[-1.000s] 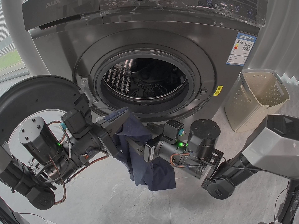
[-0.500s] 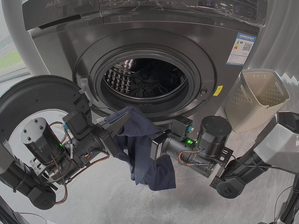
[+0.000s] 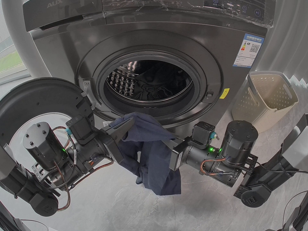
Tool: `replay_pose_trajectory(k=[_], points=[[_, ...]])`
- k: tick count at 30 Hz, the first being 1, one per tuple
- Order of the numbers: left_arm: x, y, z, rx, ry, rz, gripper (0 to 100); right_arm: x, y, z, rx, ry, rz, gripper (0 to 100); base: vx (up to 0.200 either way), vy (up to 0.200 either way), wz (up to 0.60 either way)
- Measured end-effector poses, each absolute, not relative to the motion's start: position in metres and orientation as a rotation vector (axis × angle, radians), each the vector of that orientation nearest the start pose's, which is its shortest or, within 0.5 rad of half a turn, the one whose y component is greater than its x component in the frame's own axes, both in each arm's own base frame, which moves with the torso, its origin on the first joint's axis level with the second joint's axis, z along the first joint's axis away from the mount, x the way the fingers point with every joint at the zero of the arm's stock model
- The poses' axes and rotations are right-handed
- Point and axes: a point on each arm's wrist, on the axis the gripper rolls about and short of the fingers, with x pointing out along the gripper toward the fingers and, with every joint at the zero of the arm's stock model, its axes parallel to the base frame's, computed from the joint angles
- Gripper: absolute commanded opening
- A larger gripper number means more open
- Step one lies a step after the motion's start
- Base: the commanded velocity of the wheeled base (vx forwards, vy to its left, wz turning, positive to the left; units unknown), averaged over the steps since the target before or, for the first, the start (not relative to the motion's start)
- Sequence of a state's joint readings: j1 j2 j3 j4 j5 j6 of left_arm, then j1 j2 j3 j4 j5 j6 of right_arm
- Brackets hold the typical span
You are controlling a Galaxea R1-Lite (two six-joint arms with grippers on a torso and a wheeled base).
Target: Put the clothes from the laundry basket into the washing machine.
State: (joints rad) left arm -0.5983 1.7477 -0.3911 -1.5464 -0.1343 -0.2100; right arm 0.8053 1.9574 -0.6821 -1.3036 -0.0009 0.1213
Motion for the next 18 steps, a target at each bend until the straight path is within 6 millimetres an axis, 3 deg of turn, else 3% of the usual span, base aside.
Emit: replay_pose_trajectory(k=[2,3,10,18], points=[[0.216,-0.152,0.16,-0.244,-0.111,-0.749,0,0.234,0.243,0.137,0.128,0.019,0.803,0,0.0,0.0,0.0],[0.216,-0.152,0.16,-0.245,-0.111,-0.75,100,0.234,0.243,0.137,0.129,0.016,0.803,0,0.0,0.0,0.0],[0.211,-0.15,0.154,-0.243,-0.08,-0.769,100,0.234,0.243,0.149,0.147,-0.024,0.804,0,0.0,0.0,0.0],[0.207,-0.149,0.126,-0.204,0.041,-0.762,100,0.22,0.234,0.172,0.175,-0.08,0.821,0,0.0,0.0,0.0]])
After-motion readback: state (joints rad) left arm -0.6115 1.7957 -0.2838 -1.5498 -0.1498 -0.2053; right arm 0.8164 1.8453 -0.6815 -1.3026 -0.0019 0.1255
